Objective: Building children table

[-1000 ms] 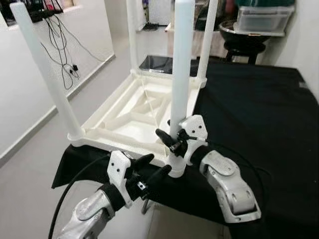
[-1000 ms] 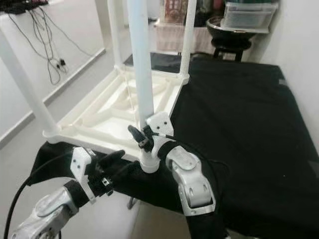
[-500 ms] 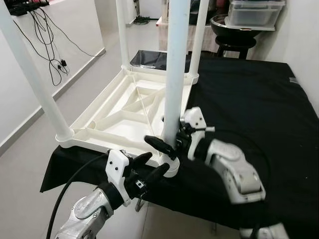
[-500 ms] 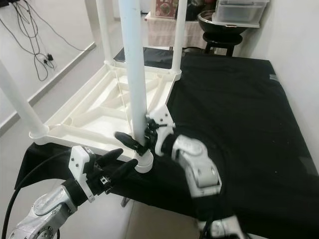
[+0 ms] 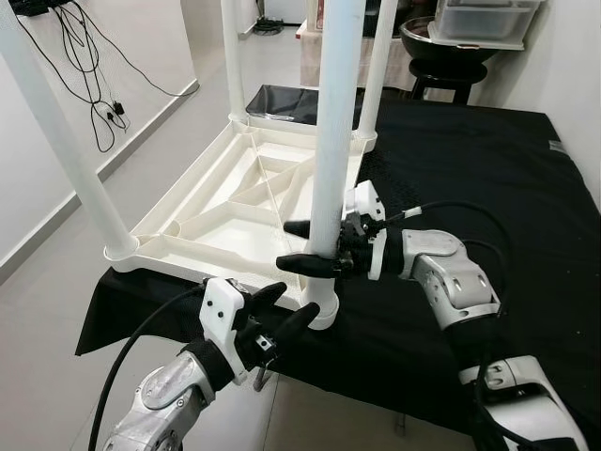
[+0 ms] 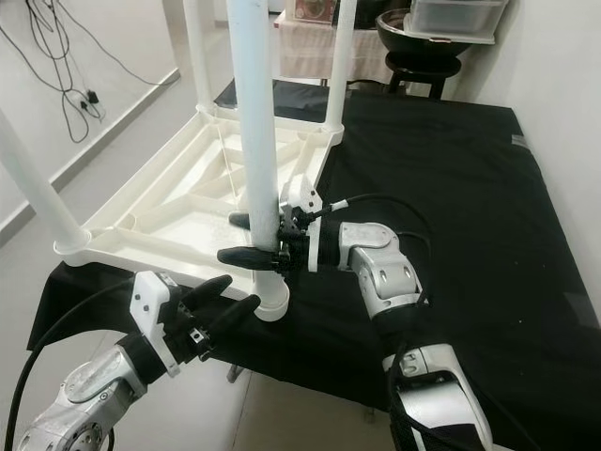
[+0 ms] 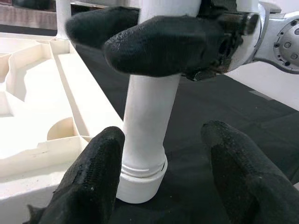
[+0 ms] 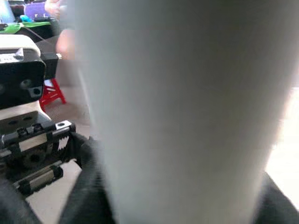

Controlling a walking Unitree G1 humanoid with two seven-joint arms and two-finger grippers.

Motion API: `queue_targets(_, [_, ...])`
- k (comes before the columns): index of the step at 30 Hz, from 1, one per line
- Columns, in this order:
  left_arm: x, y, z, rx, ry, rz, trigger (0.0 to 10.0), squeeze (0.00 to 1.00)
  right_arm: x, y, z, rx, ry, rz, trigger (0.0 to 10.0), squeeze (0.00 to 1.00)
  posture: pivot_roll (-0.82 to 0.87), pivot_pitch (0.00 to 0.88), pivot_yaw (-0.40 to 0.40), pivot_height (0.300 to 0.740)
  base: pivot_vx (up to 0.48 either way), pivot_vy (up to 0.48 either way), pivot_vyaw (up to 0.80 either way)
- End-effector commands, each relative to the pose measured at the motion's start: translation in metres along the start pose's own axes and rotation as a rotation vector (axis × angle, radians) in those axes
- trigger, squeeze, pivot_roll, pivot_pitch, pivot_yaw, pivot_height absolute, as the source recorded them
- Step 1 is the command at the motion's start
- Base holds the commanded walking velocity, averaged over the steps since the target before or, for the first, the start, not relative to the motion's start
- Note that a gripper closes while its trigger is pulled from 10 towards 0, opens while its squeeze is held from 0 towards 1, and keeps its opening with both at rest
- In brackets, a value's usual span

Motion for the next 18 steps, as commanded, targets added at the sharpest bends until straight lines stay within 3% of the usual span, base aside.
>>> queue_targets(1, [-0.003,-0.001,0.001,0.004,0.013,-0.001,10.0,0.00,0.003,0.002,-0.004,0.047,-0.001,0.004,0.0,0.00,-0.01,0.059,-0.034,0.740,0.000,0.000,0.00])
queue_targets(8, [-0.003,-0.003,0.002,-0.007,0.015,0.008,10.0,0.00,-0.004,0.003,0.012,-0.053,-0.023,0.030,0.0,0.00,-0.03,0.070,-0.018,0.740,0.000,0.000,0.00])
queue_targets(10, [-0.002,-0.002,0.003,-0.009,0.014,0.010,10.0,0.00,-0.015,0.012,0.016,-0.202,-0.015,0.029,0.0,0.00,-0.03,0.083,-0.021,0.740,0.000,0.000,0.00])
queue_targets(14, [-0.002,-0.002,0.004,-0.009,0.014,0.010,10.0,0.00,-0.020,0.016,0.016,-0.275,-0.015,0.023,0.0,0.00,-0.03,0.083,-0.021,0.740,0.000,0.000,0.00])
queue_targets(15, [0.000,-0.001,0.004,-0.007,0.012,0.011,10.0,0.00,-0.041,0.014,0.014,-0.625,-0.027,-0.063,0.0,0.00,-0.05,0.094,-0.017,0.740,0.000,0.000,0.00])
queue_targets(17, [0.000,-0.001,0.004,-0.007,0.012,0.011,10.0,0.00,-0.041,0.014,0.014,-0.625,-0.027,-0.063,0.0,0.00,-0.05,0.094,-0.017,0.740,0.000,0.000,0.00])
queue_targets(18, [0.000,0.000,0.005,-0.006,0.010,0.013,10.0,0.00,-0.053,0.023,0.010,-0.758,0.048,-0.003,0.0,0.00,-0.04,0.101,-0.009,0.740,0.000,0.000,0.00])
Point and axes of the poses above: a point about 5 cm out from each wrist's last joint towards the gripper, its own z axis pointing back from the gripper into the wrist, its own x axis along the axis of the wrist's last joint, y = z × x, the point moved 2 cm from there along -z, pointing out of the wrist towards the gripper, and after that the axes turned 5 degrees about -z, right-handed, at the moved point
